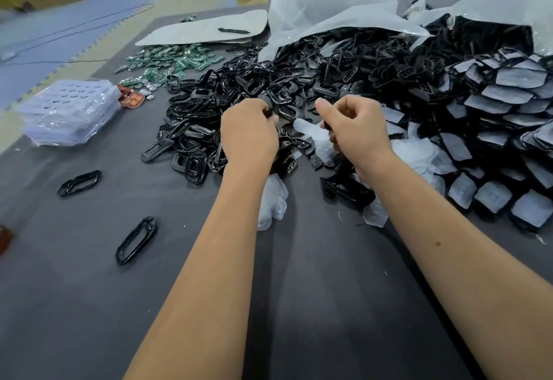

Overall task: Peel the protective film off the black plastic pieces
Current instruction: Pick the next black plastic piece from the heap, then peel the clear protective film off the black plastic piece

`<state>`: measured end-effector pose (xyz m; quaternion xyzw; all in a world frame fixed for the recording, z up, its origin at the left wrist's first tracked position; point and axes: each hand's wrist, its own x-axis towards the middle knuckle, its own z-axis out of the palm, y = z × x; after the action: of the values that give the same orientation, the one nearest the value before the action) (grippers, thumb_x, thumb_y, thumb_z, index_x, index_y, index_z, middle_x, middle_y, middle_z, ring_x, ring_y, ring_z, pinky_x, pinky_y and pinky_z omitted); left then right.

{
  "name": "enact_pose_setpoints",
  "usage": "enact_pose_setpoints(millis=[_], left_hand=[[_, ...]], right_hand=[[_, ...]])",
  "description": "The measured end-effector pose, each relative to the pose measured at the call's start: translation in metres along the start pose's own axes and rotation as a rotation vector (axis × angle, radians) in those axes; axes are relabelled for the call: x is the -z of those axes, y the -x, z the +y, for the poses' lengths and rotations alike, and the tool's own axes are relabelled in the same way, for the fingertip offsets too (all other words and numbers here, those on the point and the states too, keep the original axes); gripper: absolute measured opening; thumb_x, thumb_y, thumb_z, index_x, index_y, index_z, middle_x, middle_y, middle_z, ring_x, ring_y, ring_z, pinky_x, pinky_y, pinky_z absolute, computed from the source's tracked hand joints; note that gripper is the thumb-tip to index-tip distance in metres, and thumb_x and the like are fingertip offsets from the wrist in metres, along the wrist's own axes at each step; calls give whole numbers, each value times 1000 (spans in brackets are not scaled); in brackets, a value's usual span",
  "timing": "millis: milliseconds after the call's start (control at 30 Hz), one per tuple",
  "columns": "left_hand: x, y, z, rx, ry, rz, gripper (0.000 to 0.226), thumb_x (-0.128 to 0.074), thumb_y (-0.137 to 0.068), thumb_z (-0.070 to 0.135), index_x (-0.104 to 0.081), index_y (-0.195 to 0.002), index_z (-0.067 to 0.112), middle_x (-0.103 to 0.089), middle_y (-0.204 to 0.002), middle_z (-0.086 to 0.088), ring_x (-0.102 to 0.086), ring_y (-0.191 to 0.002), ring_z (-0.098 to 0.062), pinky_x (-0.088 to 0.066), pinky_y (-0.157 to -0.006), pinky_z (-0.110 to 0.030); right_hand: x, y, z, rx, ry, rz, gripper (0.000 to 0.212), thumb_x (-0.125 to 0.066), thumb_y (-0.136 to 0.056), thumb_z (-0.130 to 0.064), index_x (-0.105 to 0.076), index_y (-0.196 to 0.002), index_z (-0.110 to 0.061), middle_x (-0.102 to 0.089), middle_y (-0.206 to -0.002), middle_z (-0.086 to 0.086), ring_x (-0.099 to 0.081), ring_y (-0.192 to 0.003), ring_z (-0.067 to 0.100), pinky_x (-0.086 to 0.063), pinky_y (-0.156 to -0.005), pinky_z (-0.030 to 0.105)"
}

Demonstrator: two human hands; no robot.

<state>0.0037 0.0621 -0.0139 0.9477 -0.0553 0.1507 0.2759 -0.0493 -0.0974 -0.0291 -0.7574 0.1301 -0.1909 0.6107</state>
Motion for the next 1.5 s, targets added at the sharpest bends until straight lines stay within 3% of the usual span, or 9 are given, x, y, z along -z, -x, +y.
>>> enact_pose_setpoints(millis=[133,233,400,500,867,1067,1300,1400,1500], left_hand=[[2,6,14,-39,327,60,13,-60,-102,19,-66,-91,17,-67,-78,7,-65,-76,-18,-54,-75,-36],[-3,19,29,53,792,-42,17,-49,-106,13,-55,-91,16,-76,-80,-4,-72,-61,-24,-58,-55,-36],[-20,41,34,36,896,-156,16,-48,-107,14,-56,-93,14,-68,-68,-4,-57,-49,-20,-42,-44,-25],[-21,50,31,62,1058,-313,14,-43,-107,11,-53,-97,9,-67,-67,-4,-66,-52,-25,-45,-41,-25],[-31,48,36,39,1241,-286,35,-30,-110,15,-64,-106,8,-49,-75,0,-39,-64,-11,-36,-59,-27],[-31,46,36,174,1381,-253,38,-32,-113,18,-67,-100,10,-46,-76,0,-41,-67,-12,-39,-64,-26],[-36,42,31,42,1045,-33,23,-55,-105,20,-75,-94,20,-55,-76,3,-48,-73,-19,-51,-68,-44],[-38,41,30,-8,965,53,18,-62,-99,13,-79,-98,17,-60,-72,11,-48,-70,-10,-46,-68,-24],[-39,43,32,5,1032,18,14,-65,-96,3,-75,-101,12,-57,-66,0,-55,-61,-16,-54,-65,-36]], right_hand=[[11,4,0,0,-162,-103,18,-75,-93,-15,-64,-79,-10,-58,-62,4,-46,-52,13,-39,-48,23],[24,11,3,38,-188,-120,19,-78,-89,-4,-64,-80,-13,-58,-60,-4,-46,-51,10,-38,-48,21],[46,20,7,152,-69,21,25,-87,-82,-8,-63,-82,-16,-64,-68,-7,-58,-56,4,-47,-53,16],[53,22,11,165,-74,1,27,-87,-81,-10,-62,-79,-18,-62,-67,-9,-54,-53,2,-44,-51,14],[51,34,20,118,-192,-68,20,-66,-89,8,-67,-85,-11,-61,-58,0,-55,-50,20,-47,-43,28],[49,35,18,175,-185,-57,11,-71,-91,7,-63,-97,1,-64,-77,9,-59,-51,19,-51,-43,29],[50,29,23,177,-150,43,10,-75,-89,-1,-74,-92,-11,-70,-76,-1,-61,-59,9,-50,-51,24],[51,28,23,173,-225,51,9,-74,-91,-1,-74,-95,-9,-71,-77,4,-62,-62,15,-50,-47,25],[51,29,23,147,-282,22,6,-72,-94,-1,-70,-94,-6,-71,-70,0,-66,-63,17,-52,-49,25]])
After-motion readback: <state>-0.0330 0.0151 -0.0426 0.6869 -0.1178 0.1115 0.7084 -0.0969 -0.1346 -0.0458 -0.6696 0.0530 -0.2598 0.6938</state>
